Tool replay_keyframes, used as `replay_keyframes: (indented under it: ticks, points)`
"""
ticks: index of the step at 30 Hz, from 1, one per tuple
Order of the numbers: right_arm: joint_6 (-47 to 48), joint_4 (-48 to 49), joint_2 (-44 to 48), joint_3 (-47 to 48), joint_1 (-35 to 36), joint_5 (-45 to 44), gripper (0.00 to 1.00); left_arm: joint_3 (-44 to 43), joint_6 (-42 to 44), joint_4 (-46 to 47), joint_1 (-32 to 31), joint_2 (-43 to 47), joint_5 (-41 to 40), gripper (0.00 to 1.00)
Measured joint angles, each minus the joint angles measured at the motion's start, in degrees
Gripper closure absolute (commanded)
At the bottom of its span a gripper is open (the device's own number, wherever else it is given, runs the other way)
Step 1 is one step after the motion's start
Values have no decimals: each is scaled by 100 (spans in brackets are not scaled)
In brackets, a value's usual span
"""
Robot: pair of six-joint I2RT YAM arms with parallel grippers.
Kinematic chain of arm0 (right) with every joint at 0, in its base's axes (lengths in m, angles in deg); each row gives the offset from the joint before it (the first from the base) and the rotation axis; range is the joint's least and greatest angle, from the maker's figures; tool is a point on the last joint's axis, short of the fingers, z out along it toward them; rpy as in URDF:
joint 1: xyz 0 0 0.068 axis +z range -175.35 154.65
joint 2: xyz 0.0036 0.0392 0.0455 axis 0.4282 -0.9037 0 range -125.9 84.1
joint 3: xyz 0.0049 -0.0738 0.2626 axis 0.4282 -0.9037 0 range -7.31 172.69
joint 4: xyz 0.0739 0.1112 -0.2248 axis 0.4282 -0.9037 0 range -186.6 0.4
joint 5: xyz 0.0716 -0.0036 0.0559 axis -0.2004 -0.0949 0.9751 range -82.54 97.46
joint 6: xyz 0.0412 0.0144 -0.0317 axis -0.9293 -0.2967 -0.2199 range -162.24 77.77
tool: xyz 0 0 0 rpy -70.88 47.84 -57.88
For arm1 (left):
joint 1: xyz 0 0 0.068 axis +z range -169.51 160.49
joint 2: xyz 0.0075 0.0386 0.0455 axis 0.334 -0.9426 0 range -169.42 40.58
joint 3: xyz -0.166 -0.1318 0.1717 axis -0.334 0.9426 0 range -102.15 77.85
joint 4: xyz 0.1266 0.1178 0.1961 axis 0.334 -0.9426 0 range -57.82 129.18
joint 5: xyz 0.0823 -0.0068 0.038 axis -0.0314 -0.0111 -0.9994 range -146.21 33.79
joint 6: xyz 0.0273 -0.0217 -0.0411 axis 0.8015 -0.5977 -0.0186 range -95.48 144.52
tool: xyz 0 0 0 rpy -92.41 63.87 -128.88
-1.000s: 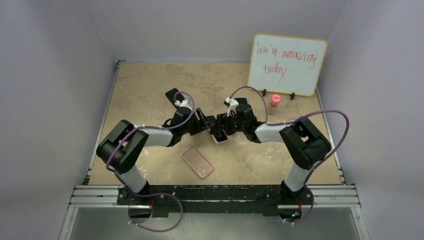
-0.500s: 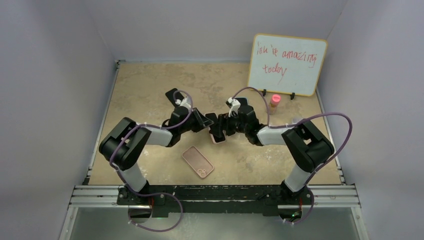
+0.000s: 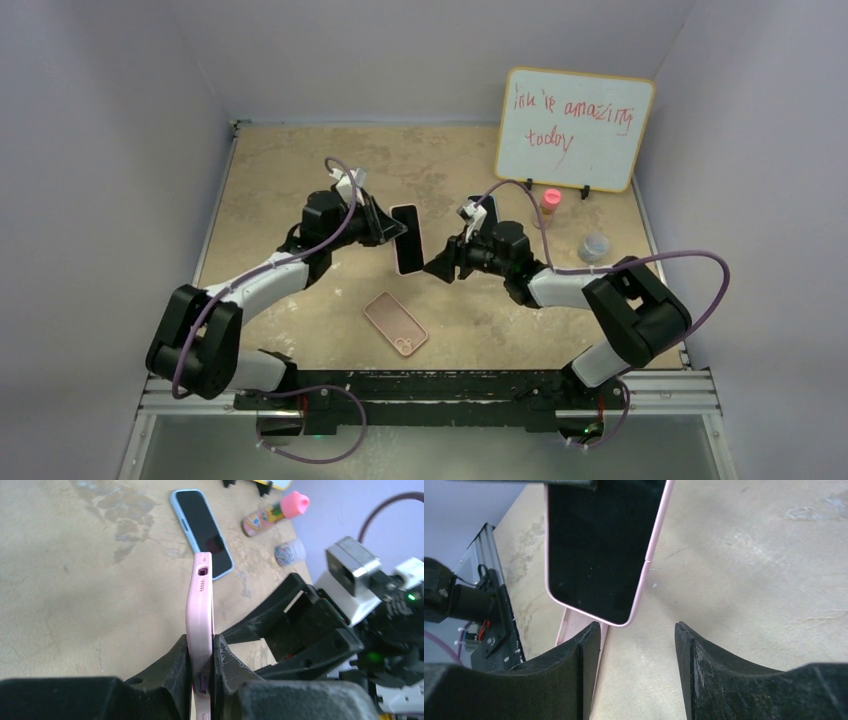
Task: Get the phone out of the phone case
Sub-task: Pick up the phone at the center of the board.
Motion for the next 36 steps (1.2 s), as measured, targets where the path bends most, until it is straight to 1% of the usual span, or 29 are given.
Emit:
replay_keyframes:
  ticks: [5,11,16,21,25,31,36]
  points:
    - [28,671,105,-240,0,522,46,-407,588,-752,-4,457,520,100]
    - [-79,1508,138,-426,0,1088,49,-514,881,-1130,-4,664,1137,100]
    - [-155,1923,138,-455,39,1440,50,-577,994,-1226,-4,719,1611,100]
    - [-179,2151,138,-457,109,1714,49,-612,986,-1182,-4,872,1945,100]
    - [-251,2341,138,-507,129,1845,50,-614,918,-916,-4,938,2256,100]
    - [-382,2627,144,-544,136,2044,56,-612,721,-522,-4,942,2557,100]
    - [-516,2981,146,-597,151,2216,63,-595,470,-153,-4,940,2699,100]
